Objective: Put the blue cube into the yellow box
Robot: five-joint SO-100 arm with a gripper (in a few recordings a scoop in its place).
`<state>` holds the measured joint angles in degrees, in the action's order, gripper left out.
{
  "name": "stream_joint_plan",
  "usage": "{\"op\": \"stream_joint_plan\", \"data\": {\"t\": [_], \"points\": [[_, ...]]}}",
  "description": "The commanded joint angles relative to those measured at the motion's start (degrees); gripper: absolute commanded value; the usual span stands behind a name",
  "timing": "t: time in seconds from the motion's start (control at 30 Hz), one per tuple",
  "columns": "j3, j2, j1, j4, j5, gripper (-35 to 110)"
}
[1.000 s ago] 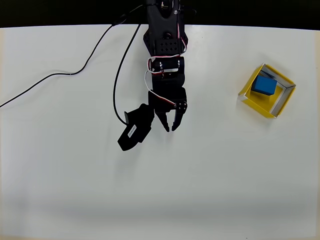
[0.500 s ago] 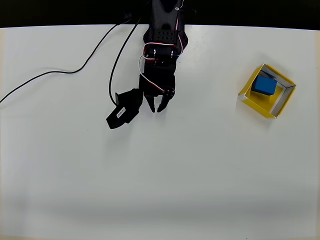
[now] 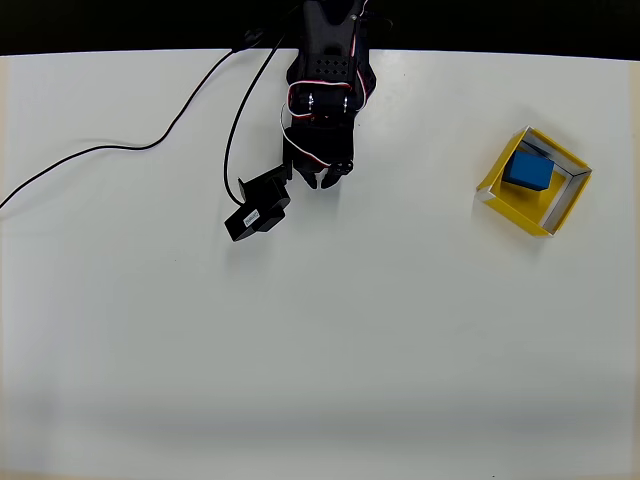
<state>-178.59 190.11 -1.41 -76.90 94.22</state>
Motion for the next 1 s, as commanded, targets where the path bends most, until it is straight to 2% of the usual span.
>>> {"op": "stream_joint_plan", "data": {"t": [0.0,0.97], "points": [[-1.7,1.6,-0.5,-1.0,-1.2,0],[-1.7,1.4,-4.7,-0.9,-2.7,0]]}}
